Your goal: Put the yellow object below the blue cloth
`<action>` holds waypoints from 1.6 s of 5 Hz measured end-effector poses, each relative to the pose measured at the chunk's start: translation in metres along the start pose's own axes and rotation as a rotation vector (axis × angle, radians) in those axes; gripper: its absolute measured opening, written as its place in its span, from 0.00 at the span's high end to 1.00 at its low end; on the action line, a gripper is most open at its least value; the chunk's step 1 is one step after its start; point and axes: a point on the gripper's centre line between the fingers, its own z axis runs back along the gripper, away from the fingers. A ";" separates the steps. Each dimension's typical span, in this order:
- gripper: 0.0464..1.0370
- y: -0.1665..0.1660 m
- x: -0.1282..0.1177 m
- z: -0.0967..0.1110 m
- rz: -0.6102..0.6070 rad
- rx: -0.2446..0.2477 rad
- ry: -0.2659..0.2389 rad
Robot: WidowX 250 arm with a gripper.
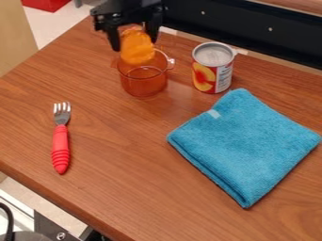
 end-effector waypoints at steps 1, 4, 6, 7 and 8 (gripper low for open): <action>0.23 0.007 -0.044 0.007 -0.218 -0.026 0.032; 0.23 0.009 -0.137 0.001 -0.580 -0.077 0.102; 0.23 -0.008 -0.193 -0.018 -0.702 -0.130 0.131; 0.23 -0.011 -0.215 -0.028 -0.732 -0.144 0.103; 0.23 -0.013 -0.229 -0.029 -0.749 -0.164 0.100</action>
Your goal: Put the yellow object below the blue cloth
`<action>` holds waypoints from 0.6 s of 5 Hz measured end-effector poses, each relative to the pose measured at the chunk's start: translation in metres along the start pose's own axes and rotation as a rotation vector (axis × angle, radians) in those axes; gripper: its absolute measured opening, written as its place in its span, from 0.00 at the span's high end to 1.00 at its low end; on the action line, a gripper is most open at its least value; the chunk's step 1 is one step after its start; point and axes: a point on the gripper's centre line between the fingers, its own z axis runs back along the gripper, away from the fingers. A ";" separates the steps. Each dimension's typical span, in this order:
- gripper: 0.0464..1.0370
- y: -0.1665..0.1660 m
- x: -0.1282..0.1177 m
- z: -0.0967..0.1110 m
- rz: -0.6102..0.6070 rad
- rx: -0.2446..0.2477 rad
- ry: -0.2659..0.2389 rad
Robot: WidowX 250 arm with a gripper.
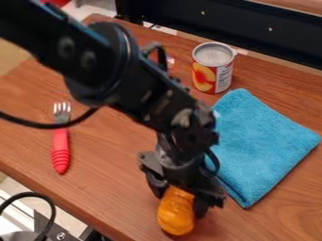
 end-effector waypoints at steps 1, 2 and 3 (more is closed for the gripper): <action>0.18 -0.002 0.000 -0.001 0.015 -0.006 -0.006; 0.04 0.002 0.001 0.001 0.027 -0.015 0.029; 0.04 0.005 0.009 0.005 0.069 -0.022 0.039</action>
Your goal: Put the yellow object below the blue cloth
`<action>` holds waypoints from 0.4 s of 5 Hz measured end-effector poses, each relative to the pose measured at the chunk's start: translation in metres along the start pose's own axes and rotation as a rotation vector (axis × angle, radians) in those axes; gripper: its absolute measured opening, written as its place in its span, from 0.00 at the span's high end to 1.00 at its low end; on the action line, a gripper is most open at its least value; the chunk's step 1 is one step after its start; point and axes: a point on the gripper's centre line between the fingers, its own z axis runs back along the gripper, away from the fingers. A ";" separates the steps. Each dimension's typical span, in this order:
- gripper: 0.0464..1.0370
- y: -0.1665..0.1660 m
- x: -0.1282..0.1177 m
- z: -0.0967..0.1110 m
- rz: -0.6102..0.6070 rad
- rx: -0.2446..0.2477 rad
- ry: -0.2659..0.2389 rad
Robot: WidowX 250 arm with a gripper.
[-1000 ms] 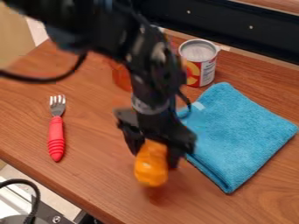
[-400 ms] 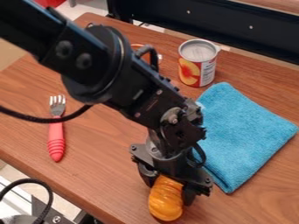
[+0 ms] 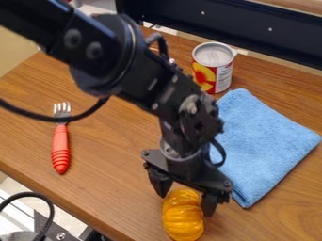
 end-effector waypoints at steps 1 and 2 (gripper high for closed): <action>0.04 0.005 0.008 0.015 0.042 -0.004 -0.048; 0.04 0.018 0.024 0.040 0.085 -0.015 -0.061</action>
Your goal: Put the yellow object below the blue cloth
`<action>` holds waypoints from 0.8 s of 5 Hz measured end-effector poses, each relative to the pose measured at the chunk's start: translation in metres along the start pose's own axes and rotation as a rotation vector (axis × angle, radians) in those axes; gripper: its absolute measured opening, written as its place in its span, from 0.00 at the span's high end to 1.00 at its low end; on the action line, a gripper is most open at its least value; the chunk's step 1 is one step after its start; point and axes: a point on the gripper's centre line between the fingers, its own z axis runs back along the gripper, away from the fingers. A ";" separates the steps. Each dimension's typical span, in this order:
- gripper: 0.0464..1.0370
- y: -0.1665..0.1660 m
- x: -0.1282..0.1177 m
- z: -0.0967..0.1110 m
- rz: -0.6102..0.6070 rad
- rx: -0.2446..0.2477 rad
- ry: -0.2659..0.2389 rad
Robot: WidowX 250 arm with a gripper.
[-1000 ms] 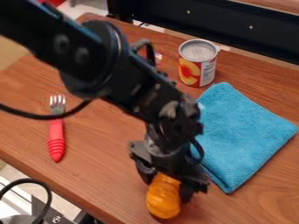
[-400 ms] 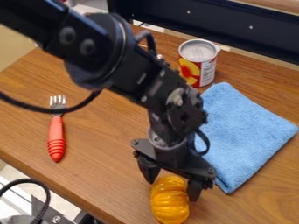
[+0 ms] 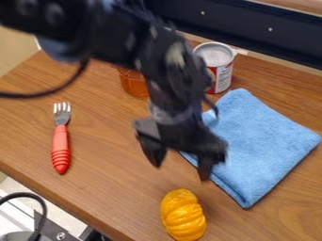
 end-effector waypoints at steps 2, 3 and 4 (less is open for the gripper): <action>0.04 0.033 0.047 0.010 0.151 0.109 -0.068; 0.04 0.031 0.076 0.005 0.168 0.158 -0.105; 0.04 0.021 0.099 0.007 0.159 0.123 -0.153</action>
